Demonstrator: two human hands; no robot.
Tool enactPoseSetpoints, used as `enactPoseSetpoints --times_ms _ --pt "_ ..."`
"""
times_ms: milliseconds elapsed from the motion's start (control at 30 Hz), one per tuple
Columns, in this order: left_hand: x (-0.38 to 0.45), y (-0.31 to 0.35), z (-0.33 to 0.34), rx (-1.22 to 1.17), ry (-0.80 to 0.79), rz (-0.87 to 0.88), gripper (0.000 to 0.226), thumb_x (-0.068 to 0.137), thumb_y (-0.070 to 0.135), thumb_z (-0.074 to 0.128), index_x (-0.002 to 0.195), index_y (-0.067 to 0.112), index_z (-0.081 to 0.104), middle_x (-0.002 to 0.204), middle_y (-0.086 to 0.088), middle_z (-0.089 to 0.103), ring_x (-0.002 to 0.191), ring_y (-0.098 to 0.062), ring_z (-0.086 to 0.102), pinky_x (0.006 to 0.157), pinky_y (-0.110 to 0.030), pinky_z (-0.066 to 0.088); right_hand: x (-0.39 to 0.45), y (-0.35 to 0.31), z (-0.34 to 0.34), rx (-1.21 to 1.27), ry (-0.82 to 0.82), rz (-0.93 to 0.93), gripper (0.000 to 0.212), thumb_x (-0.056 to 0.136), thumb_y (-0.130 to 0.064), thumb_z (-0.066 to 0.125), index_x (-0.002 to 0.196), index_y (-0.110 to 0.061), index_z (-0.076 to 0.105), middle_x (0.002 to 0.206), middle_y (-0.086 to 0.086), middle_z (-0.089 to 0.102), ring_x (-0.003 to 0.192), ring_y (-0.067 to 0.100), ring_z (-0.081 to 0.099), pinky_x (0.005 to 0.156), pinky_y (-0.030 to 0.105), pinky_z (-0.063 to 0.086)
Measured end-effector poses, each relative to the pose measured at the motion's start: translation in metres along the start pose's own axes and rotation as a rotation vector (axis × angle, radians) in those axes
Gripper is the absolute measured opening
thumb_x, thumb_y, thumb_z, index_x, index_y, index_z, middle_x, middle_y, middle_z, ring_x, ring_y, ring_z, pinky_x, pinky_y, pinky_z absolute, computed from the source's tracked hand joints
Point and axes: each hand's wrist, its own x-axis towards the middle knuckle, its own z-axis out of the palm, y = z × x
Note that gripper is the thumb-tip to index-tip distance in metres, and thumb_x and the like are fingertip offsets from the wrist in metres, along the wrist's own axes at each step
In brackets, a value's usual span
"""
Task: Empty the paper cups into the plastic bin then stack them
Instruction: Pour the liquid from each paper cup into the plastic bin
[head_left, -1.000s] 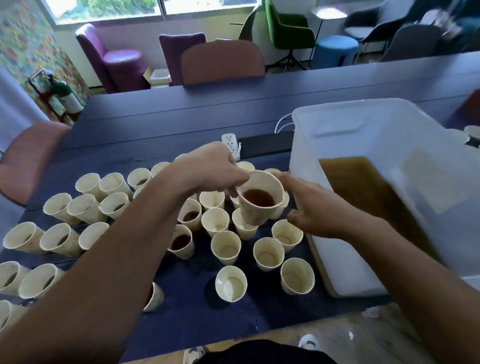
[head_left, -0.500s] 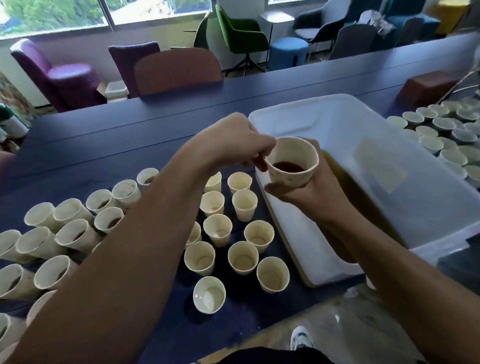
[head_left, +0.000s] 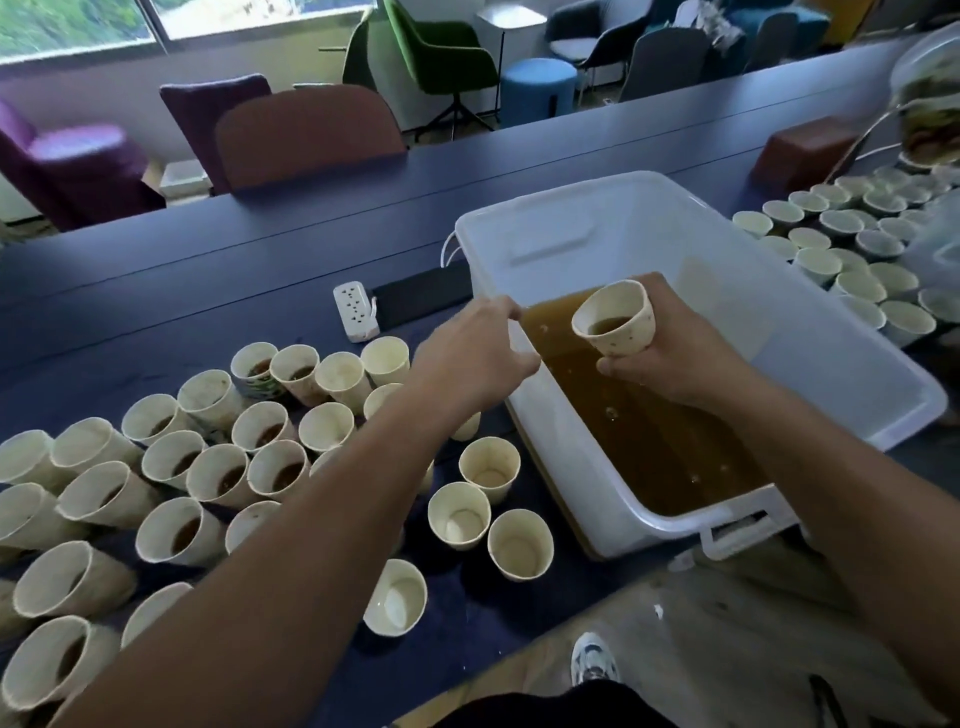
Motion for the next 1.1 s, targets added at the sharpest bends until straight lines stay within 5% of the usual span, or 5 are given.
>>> enactPoseSetpoints --times_ms 100,233,467,1100 --pt "0.000 -0.004 0.009 0.080 -0.059 0.009 0.068 0.090 0.052 0.069 0.148 0.024 0.045 0.154 0.006 0.044 0.133 -0.021 0.050 0.104 -0.047 0.049 0.004 0.008 0.000 -0.072 -0.039 0.070 0.066 0.076 -0.020 0.082 0.127 -0.027 0.040 0.108 -0.001 0.060 0.097 0.026 0.059 0.075 0.037 0.050" --pt "0.001 -0.006 0.008 0.176 -0.067 0.016 0.069 0.092 0.058 0.063 0.150 0.026 0.044 0.158 0.011 0.039 0.137 -0.021 0.048 0.103 -0.050 0.047 0.009 0.014 0.005 -0.288 -0.071 0.126 0.067 0.074 -0.024 0.080 0.126 -0.027 0.038 0.101 -0.002 0.058 0.101 0.034 0.060 0.094 0.051 0.044" --pt "0.003 -0.006 0.011 0.221 -0.098 0.015 0.068 0.094 0.059 0.060 0.150 0.026 0.043 0.159 0.012 0.035 0.134 -0.025 0.051 0.100 -0.050 0.049 0.018 0.016 0.003 -0.513 -0.069 0.148 0.060 0.080 -0.029 0.073 0.127 -0.027 0.036 0.097 -0.002 0.053 0.103 0.034 0.060 0.084 0.042 0.023" --pt "0.003 -0.005 0.013 0.246 -0.104 0.014 0.068 0.096 0.058 0.058 0.152 0.025 0.041 0.161 0.010 0.032 0.133 -0.025 0.052 0.095 -0.047 0.050 0.040 -0.004 -0.018 -0.970 0.010 -0.212 0.069 0.080 -0.057 0.072 0.131 -0.029 0.035 0.120 0.008 0.061 0.117 0.034 0.054 0.100 0.055 0.028"
